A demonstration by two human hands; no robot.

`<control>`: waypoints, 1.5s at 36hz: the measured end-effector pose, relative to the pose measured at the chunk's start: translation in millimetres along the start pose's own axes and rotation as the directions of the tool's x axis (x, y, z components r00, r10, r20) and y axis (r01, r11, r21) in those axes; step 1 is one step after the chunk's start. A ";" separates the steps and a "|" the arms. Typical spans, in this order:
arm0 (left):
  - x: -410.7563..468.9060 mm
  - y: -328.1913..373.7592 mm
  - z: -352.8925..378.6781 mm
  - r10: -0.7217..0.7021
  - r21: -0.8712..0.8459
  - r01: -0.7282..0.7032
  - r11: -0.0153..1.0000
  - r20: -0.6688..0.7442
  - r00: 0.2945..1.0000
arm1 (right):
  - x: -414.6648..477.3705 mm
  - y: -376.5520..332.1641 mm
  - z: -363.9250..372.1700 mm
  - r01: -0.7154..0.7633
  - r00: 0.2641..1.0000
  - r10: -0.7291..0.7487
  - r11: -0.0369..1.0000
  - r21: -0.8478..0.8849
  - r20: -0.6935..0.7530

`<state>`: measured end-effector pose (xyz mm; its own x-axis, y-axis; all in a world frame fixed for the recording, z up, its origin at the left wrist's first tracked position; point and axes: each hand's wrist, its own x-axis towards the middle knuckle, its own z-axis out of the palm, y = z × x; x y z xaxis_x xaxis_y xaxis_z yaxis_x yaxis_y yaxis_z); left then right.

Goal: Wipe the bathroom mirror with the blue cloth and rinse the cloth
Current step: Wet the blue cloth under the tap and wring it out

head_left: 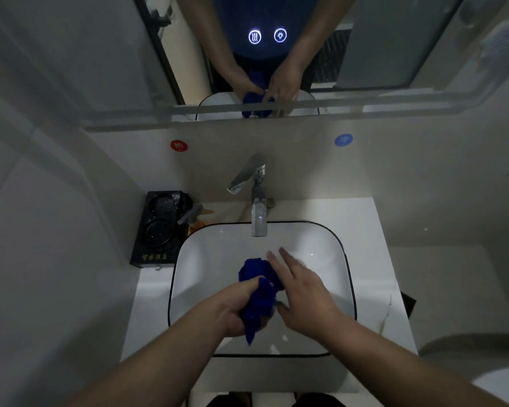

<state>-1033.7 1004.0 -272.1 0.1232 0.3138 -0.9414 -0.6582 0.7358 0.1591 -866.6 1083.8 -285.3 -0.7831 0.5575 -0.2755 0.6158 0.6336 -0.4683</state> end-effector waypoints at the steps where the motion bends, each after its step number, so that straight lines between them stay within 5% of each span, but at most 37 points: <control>1: -3.8 0.1 -0.3 -0.008 0.081 0.006 0.997 0.030 1.000 | 5.9 1.8 1.7 0.049 0.999 -0.047 0.996 -0.071 0.025; 6: -10.8 11.0 -4.7 -0.040 0.506 -0.017 0.862 0.100 0.994 | 30.8 11.1 -4.2 0.269 0.963 -0.263 0.946 -0.181 0.057; 12: -17.6 35.1 4.3 -0.034 0.887 -0.033 0.460 0.055 0.998 | 40.9 11.7 -16.6 0.451 0.879 -0.431 0.890 -0.063 0.203; 15: -9.7 40.0 10.7 0.089 0.974 -0.018 0.228 -0.002 0.996 | 45.7 5.0 -21.8 0.348 0.908 -0.319 0.936 -0.062 0.270; 19: 5.8 32.5 19.2 0.130 0.997 0.049 0.066 -0.058 0.990 | 52.7 -11.6 -21.6 0.167 0.926 -0.114 0.979 -0.120 0.361; 23: 34.2 18.2 15.4 0.109 0.966 0.239 0.096 -0.249 0.962 | 67.5 -28.8 -26.1 0.032 0.817 0.122 0.966 -0.255 0.563; 25: 35.7 16.8 15.7 0.249 0.973 0.230 -0.006 -0.221 0.943 | 73.3 -30.4 -25.8 -0.028 0.746 0.207 0.959 -0.281 0.633; 30: 31.1 -1.2 15.9 0.664 0.977 0.098 -0.191 0.056 0.745 | 79.1 -19.9 -36.1 -0.120 0.721 0.202 0.978 -0.169 0.663; 33: 34.6 -10.9 9.5 0.771 0.956 0.105 -0.275 0.154 0.618 | 80.6 -17.6 -36.5 -0.099 0.718 0.150 0.989 -0.114 0.680; 35: 36.7 -10.4 5.9 0.769 0.962 0.086 -0.257 0.150 0.621 | 77.3 -18.3 -33.0 -0.105 0.732 0.139 0.990 -0.091 0.667; 37: 34.3 -6.0 3.8 0.718 0.994 -0.006 -0.105 0.080 0.692 | 69.5 -15.6 -29.6 -0.123 0.794 0.133 0.991 -0.057 0.593; 40: 17.9 7.2 9.8 0.496 0.895 -0.141 0.423 -0.099 0.862 | 47.0 -7.4 -21.0 0.031 0.965 -0.017 0.998 -0.048 0.261; 41: 10.2 12.5 13.1 0.421 0.786 -0.148 0.600 -0.153 0.894 | 38.3 -4.4 -16.5 0.113 0.983 -0.097 0.989 -0.093 0.156; 43: -4.9 23.7 17.1 0.318 0.583 -0.151 0.798 -0.196 0.928 | 22.9 -0.9 -7.6 0.201 0.979 -0.188 0.958 -0.206 0.083; 46: -28.3 31.3 20.0 0.117 0.530 -0.057 0.846 -0.081 0.990 | 11.5 0.7 -2.0 0.144 0.989 -0.128 0.942 -0.302 0.074; 49: -38.8 31.0 21.4 -0.053 0.562 0.003 0.827 0.072 0.996 | 21.3 10.9 -9.4 0.205 0.973 -0.225 0.938 -0.280 -0.041; 54: -40.6 29.6 17.6 -0.077 0.654 -0.011 0.757 0.106 0.991 | 30.4 11.6 -24.9 0.338 0.940 -0.334 0.880 -0.334 0.071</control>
<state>-1045.2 1023.6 -223.9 0.2517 0.3183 -0.9140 -0.0137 0.9455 0.3254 -881.1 1121.4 -278.2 -0.9478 0.2747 -0.1619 0.3065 0.9250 -0.2246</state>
